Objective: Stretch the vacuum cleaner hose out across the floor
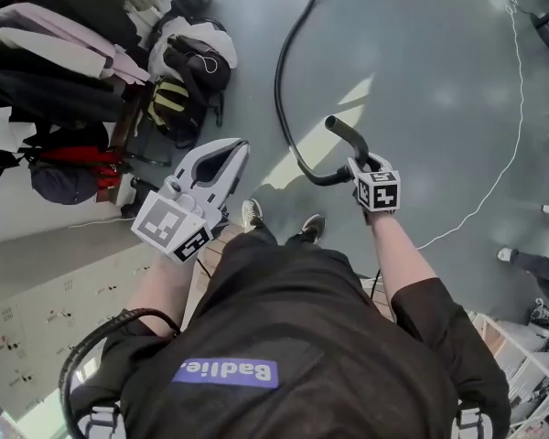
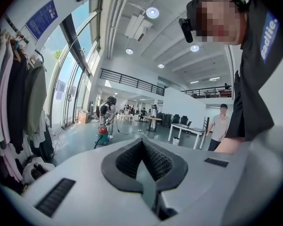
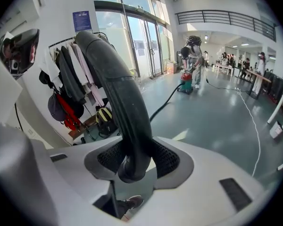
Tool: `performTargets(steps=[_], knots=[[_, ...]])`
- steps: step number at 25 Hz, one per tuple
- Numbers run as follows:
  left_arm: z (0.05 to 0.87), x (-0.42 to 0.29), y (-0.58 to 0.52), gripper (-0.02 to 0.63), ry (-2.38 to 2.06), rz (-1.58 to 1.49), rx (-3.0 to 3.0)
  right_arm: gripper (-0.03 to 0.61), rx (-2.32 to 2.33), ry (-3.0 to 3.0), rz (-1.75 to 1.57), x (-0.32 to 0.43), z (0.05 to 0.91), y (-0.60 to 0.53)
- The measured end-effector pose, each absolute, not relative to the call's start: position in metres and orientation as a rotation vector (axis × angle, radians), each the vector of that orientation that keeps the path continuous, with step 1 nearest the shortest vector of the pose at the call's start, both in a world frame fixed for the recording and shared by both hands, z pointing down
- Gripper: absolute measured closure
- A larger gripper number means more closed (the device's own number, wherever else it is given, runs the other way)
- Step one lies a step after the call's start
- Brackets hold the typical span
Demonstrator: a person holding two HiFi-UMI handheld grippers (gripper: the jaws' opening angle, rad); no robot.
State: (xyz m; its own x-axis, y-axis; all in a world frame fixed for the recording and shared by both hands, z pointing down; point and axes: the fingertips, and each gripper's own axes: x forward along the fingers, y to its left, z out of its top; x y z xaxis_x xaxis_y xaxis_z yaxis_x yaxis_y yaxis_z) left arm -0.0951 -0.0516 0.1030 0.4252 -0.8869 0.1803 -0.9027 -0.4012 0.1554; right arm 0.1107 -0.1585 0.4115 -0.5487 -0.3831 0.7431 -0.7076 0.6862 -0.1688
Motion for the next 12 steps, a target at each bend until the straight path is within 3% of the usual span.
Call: performTargets(steps=[12], knots=[[0.127, -0.114, 0.005, 0.618, -1.402, 0.047, 2.544, 0.403, 0.923, -2.207, 0.602, 0.077, 0.422, -0.091]])
